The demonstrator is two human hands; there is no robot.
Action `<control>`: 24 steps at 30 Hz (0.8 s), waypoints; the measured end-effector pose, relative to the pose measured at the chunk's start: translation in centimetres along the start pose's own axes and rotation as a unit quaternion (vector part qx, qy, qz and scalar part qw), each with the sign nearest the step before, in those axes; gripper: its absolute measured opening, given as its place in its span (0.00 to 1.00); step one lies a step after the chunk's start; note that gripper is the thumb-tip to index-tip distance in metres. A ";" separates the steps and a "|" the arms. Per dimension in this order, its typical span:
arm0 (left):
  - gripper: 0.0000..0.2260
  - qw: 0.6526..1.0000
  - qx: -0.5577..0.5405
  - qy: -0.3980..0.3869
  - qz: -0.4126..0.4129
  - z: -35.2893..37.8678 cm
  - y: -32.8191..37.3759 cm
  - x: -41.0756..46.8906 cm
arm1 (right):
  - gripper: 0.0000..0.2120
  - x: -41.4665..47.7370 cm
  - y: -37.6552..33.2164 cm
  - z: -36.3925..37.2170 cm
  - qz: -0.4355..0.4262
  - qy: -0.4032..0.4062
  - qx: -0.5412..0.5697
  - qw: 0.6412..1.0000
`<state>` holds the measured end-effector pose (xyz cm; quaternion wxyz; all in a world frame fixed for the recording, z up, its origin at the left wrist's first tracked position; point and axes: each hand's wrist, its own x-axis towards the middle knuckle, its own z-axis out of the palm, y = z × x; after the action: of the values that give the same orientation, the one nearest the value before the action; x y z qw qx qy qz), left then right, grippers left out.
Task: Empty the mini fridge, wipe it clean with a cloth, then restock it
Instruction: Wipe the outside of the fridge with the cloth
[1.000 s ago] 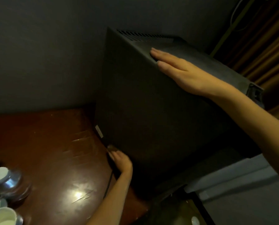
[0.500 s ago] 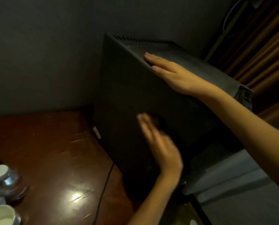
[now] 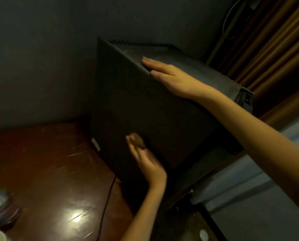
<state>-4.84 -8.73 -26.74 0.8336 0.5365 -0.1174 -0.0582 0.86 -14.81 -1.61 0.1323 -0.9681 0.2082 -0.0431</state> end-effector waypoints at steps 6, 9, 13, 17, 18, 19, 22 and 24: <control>0.19 0.918 0.085 0.056 -0.383 -6.1 -9.7 7.6 | 0.23 2.8 -1.5 -0.4 -0.039 -0.017 -0.033 0.999; 0.20 0.914 0.116 -0.008 -0.389 -8.6 -12.9 5.8 | 0.24 5.7 -3.1 0.5 -0.027 -0.034 -0.038 0.998; 0.20 0.913 0.077 0.026 -0.399 -8.8 -13.5 4.2 | 0.25 8.6 -3.6 1.1 -0.012 -0.031 -0.040 0.999; 0.20 0.963 0.075 0.061 -0.252 -4.9 -7.1 7.9 | 0.24 9.1 -3.1 1.1 -0.019 -0.017 -0.021 0.999; 0.21 0.979 0.076 0.052 -0.180 -3.6 -4.6 9.0 | 0.24 9.1 -3.0 1.1 -0.024 -0.019 -0.020 0.999; 0.21 0.992 0.073 0.037 -0.099 -2.2 -1.5 10.0 | 0.24 9.2 -3.0 1.1 -0.027 -0.025 -0.023 0.999; 0.23 0.990 0.037 -0.043 0.126 2.7 8.0 11.1 | 0.24 9.4 -2.9 1.1 -0.023 -0.032 -0.025 0.999; 0.23 0.980 0.014 -0.069 0.185 4.8 11.9 10.4 | 0.23 9.4 -3.1 1.2 -0.016 -0.019 0.005 1.000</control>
<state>3.67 -10.31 -12.65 0.8122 0.5120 -0.2727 0.0622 10.76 -15.71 -1.69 0.1406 -0.9713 0.1896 -0.0281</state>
